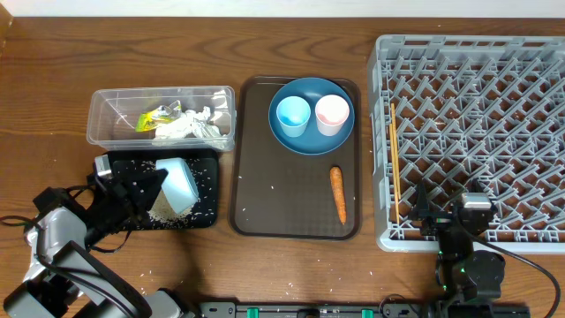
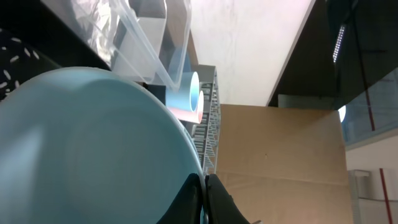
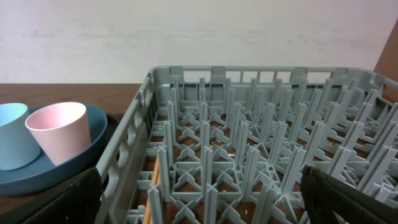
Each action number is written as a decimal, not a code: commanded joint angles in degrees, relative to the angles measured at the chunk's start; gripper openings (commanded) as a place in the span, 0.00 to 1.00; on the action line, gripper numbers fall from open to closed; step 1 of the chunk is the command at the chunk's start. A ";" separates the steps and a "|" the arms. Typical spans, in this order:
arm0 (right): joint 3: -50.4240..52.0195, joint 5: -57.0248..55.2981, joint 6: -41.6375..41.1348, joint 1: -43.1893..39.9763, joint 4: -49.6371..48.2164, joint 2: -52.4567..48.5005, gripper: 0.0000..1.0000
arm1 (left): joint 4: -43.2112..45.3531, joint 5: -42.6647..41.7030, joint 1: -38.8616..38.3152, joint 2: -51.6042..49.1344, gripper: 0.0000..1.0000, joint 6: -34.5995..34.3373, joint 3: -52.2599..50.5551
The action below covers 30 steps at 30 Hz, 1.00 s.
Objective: Sort waste into correct bins and load items into the dishwasher rack
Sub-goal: 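Tilt the bowl with the left gripper to pour rice onto the black tray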
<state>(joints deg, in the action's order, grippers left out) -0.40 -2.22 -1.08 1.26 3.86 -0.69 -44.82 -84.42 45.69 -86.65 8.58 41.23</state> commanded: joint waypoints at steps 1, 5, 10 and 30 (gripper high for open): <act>0.11 -0.55 -0.79 0.22 0.22 0.20 0.99 | -0.22 -5.66 0.20 0.00 0.06 -1.73 0.31; 0.11 -0.55 -0.79 0.22 0.22 0.20 0.99 | 0.11 -5.57 0.09 1.09 0.06 -2.05 1.75; 0.11 -0.52 -0.79 0.22 0.22 0.20 0.99 | 0.11 -4.98 0.07 4.17 0.06 -3.41 3.80; 0.11 -0.55 -0.79 0.22 0.22 0.20 0.99 | 17.09 45.79 -42.62 25.22 0.06 -38.66 5.95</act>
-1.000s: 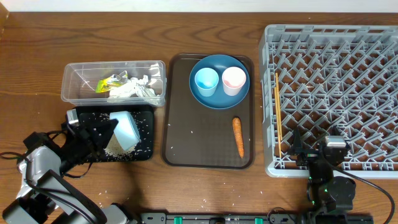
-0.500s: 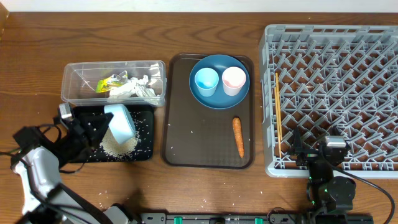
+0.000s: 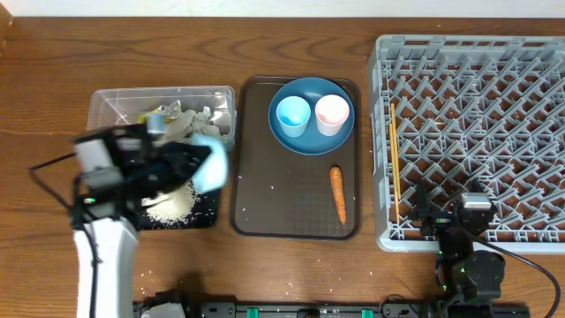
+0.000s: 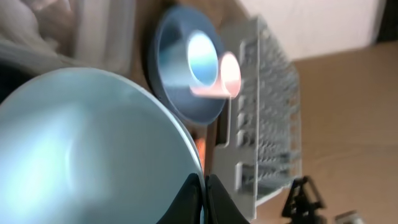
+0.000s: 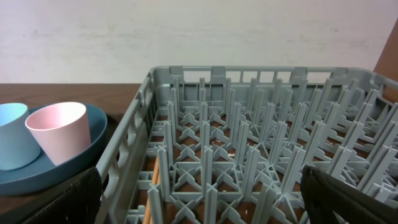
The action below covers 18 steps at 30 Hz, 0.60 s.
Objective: Sort waste into correct bins and load items into the dishwasher rack
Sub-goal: 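Tilt the bowl with the left gripper to pour rice onto the black tray, then carry the empty bowl back and set it on the brown tray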
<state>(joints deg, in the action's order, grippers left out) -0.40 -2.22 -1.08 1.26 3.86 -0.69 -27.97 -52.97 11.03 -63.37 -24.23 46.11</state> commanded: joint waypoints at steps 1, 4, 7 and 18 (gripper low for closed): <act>0.11 -0.55 -0.79 0.22 0.22 0.20 0.99 | 0.26 17.53 -11.61 2.21 0.06 -6.62 1.07; 0.11 -0.55 -0.79 0.22 0.22 0.20 0.99 | 0.63 27.67 -23.82 1.75 0.06 -7.41 1.07; 0.11 -0.55 -0.79 0.22 0.22 0.20 0.99 | 1.20 38.01 -34.42 0.39 0.06 -7.76 1.07; 0.11 -0.55 -0.79 0.22 0.22 0.20 0.99 | 11.78 52.85 -54.88 -12.66 0.06 -11.43 1.07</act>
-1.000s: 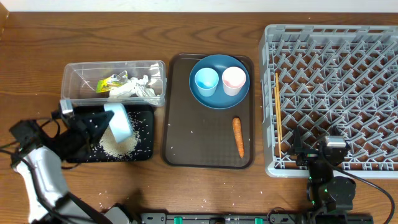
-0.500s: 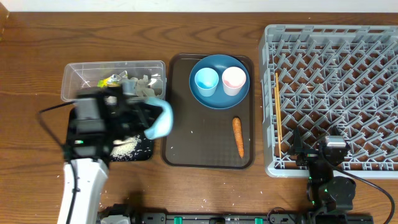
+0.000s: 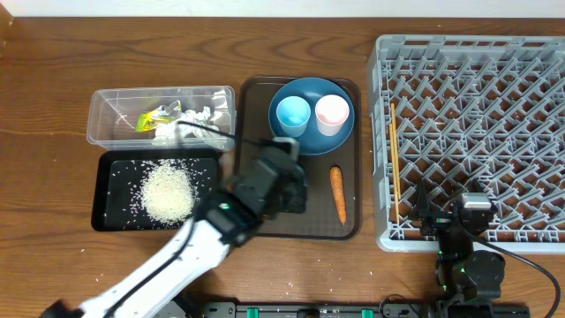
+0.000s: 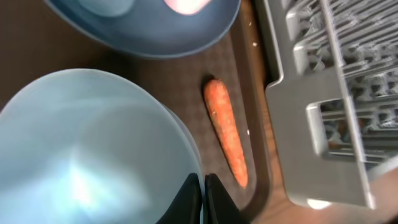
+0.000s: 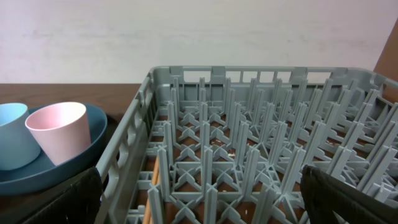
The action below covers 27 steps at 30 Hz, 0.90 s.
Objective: Sort waste into correct bins and load items into the dishwasher rack
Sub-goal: 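Carry the empty bowl back and set it on the brown tray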
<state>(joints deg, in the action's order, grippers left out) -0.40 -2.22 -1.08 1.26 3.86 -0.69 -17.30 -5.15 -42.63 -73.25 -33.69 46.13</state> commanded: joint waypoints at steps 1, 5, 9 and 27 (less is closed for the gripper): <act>0.11 -0.55 -0.79 0.22 0.22 0.20 0.99 | 1.73 5.05 -1.51 -4.24 0.06 -2.29 1.05; 0.11 -0.52 -0.79 0.22 0.22 0.20 0.99 | 2.19 6.38 -1.53 -8.13 0.06 -2.43 1.05; 0.11 -0.55 -0.79 0.22 0.22 0.20 0.99 | 2.25 6.25 -1.55 -9.90 0.06 -3.58 1.05; 0.11 -0.55 -0.79 0.22 0.22 0.20 0.99 | 3.67 5.86 -3.69 -10.82 0.08 -4.76 1.03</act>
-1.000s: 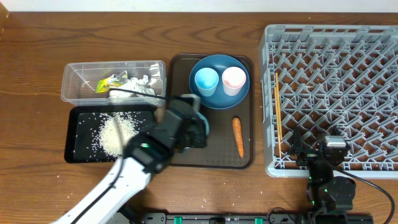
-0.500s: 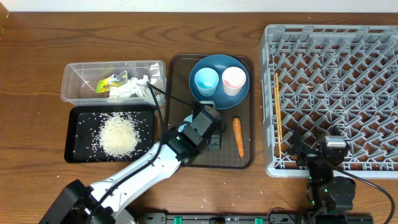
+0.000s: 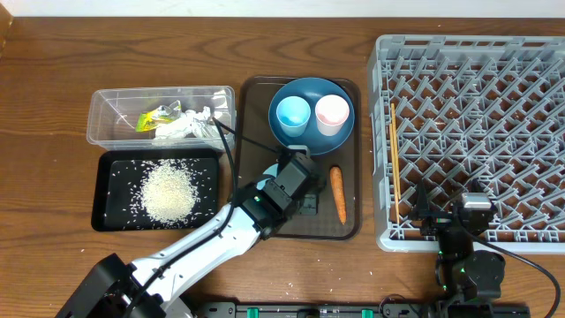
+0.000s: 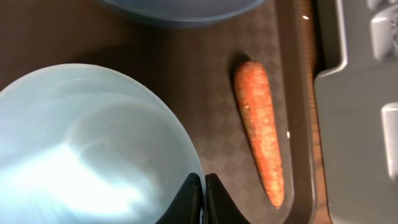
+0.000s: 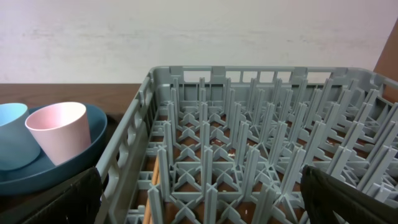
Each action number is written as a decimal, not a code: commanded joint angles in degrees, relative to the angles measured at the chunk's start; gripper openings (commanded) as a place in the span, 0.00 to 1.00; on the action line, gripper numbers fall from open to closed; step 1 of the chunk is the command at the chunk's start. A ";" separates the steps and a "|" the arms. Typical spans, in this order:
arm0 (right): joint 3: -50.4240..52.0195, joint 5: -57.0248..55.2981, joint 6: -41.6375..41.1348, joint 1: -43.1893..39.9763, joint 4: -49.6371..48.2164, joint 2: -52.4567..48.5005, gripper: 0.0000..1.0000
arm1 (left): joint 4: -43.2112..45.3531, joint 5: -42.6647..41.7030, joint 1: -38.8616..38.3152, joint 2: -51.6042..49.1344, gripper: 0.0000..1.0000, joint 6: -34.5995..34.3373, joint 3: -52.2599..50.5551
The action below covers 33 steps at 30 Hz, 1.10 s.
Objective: Sort waste into correct bins and load items into the dishwasher rack
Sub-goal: 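Carry the empty bowl back and set it on the brown tray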
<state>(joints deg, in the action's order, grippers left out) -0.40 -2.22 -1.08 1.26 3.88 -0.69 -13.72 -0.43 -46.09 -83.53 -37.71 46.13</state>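
Note:
A light blue bowl fills the left of the left wrist view, and my left gripper is shut on its rim. It hangs low over the brown tray, just left of the carrot. In the overhead view my arm hides the bowl. A blue plate at the tray's far end carries a blue cup and a pink cup. The grey dishwasher rack stands on the right. My right gripper is open at the rack's near edge.
A clear bin with wrappers and crumpled paper stands at the back left. In front of it is a black bin with a pile of rice. A chopstick lies along the rack's left side. Rice grains dot the table.
My left gripper with the bowl has moved slightly right and lower over the brown tray, closer to the carrot. The right arm has not moved.
The bowl was tilted over the black bin with rice beneath it. Then my left gripper held it over the bin's right edge, with the rice pile left behind. Then it was over the brown tray, and now low beside the carrot.

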 commanded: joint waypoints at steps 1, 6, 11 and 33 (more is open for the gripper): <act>0.11 -0.55 -0.79 0.22 0.20 0.20 0.99 | 0.09 1.14 -0.24 -0.55 0.10 -0.74 1.03; 0.11 -0.55 -0.79 0.22 0.20 0.20 0.99 | 0.90 1.14 -0.24 -0.52 0.49 -0.70 1.05; 0.11 -0.55 -0.79 0.22 0.20 0.20 0.99 | 1.25 -0.39 -0.24 0.87 0.56 -1.46 1.40; 0.11 -0.55 -0.79 0.22 0.20 0.20 0.99 | 12.87 4.55 -11.98 -3.85 0.50 -3.54 2.12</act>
<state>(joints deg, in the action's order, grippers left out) -0.40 -2.22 -1.08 1.26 3.88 -0.69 -2.00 1.65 -57.60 -83.90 -40.49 46.98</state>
